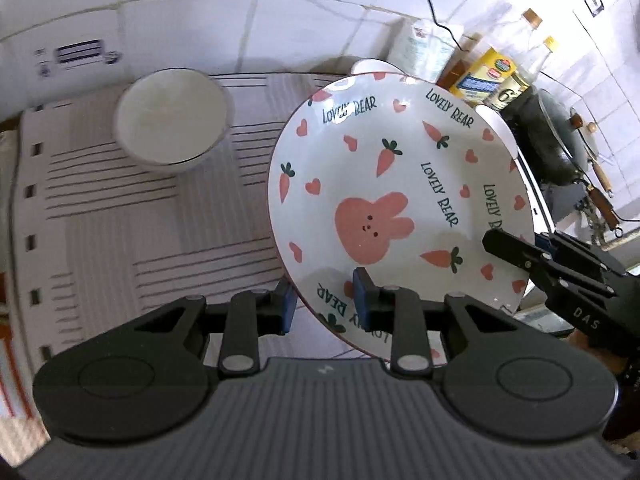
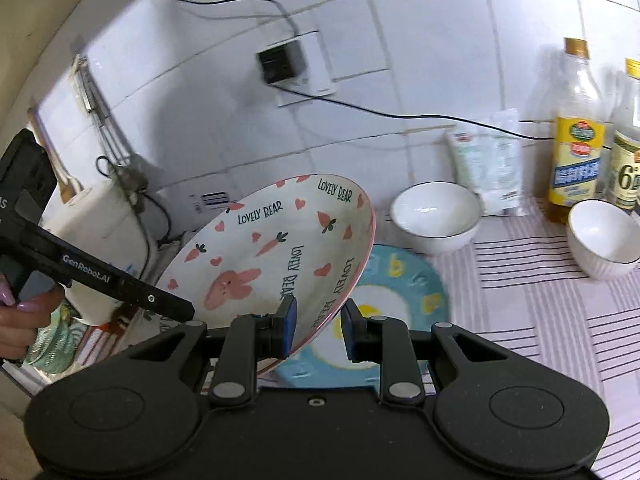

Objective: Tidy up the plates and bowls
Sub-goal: 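Lift the pink rabbit plate and lower it onto the blue plate, then release the pink rabbit plate and pull the grippers back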

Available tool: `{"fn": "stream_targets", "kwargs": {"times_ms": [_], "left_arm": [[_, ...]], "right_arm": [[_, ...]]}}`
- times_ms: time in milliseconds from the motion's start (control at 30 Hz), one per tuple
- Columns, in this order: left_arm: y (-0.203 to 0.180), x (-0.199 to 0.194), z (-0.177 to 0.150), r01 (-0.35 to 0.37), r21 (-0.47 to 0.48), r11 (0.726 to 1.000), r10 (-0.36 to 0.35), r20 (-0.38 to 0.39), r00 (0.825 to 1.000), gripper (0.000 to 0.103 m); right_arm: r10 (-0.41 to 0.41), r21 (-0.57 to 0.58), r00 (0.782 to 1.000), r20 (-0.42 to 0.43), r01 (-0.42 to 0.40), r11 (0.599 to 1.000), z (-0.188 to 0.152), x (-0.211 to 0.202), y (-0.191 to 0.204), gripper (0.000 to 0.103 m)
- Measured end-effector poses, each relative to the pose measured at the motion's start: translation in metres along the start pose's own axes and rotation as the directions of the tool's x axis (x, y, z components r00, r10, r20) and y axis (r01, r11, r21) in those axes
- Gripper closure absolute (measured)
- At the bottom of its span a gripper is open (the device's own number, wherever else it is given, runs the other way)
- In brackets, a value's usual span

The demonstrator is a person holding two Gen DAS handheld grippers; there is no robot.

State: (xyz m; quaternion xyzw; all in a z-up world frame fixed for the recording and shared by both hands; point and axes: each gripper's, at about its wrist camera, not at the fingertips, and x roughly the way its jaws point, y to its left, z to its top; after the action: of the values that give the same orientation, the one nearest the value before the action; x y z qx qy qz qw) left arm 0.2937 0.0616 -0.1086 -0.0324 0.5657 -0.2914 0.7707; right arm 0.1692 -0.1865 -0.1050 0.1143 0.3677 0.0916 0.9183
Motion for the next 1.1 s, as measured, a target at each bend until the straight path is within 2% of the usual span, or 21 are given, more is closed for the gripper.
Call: {"fn": "stream_targets", "kwargs": {"times_ms": [167, 467, 633, 733, 867, 967, 1100], "left_arm": [[-0.006, 0.032, 0.018, 0.018, -0.032, 0.999, -0.019, -0.05, 0.999, 0.075], [-0.007, 0.083, 0.023, -0.065, -0.103, 0.993, 0.05, -0.148, 0.988, 0.075], [-0.003, 0.095, 0.022, -0.106, -0.137, 0.985, 0.081, -0.178, 0.981, 0.075], [-0.004, 0.096, 0.025, -0.14, -0.118, 0.983, 0.116, -0.189, 0.975, 0.075], [-0.006, 0.099, 0.032, -0.178, -0.111, 0.978, 0.153, -0.209, 0.966, 0.075], [-0.002, 0.102, 0.034, -0.188, -0.137, 0.973, 0.155, -0.221, 0.963, 0.075], [0.002, 0.108, 0.033, -0.201, -0.151, 0.968, 0.165, -0.22, 0.961, 0.074]], "right_arm": [[0.014, 0.047, 0.999, -0.037, -0.012, 0.999, 0.007, 0.011, -0.031, 0.074], [0.052, 0.105, 0.984, -0.169, -0.034, 0.994, -0.008, 0.052, -0.07, 0.074], [0.075, 0.12, 0.972, -0.221, -0.049, 0.992, -0.009, 0.069, -0.077, 0.074], [0.087, 0.144, 0.964, -0.252, -0.052, 0.988, -0.009, 0.078, -0.079, 0.074], [0.062, 0.138, 0.952, -0.3, -0.021, 0.99, -0.006, 0.086, -0.074, 0.074], [0.028, 0.11, 0.943, -0.332, 0.009, 0.994, -0.003, 0.089, -0.066, 0.074], [-0.032, 0.09, 0.922, -0.387, 0.072, 0.993, 0.001, 0.095, -0.055, 0.074]]}}
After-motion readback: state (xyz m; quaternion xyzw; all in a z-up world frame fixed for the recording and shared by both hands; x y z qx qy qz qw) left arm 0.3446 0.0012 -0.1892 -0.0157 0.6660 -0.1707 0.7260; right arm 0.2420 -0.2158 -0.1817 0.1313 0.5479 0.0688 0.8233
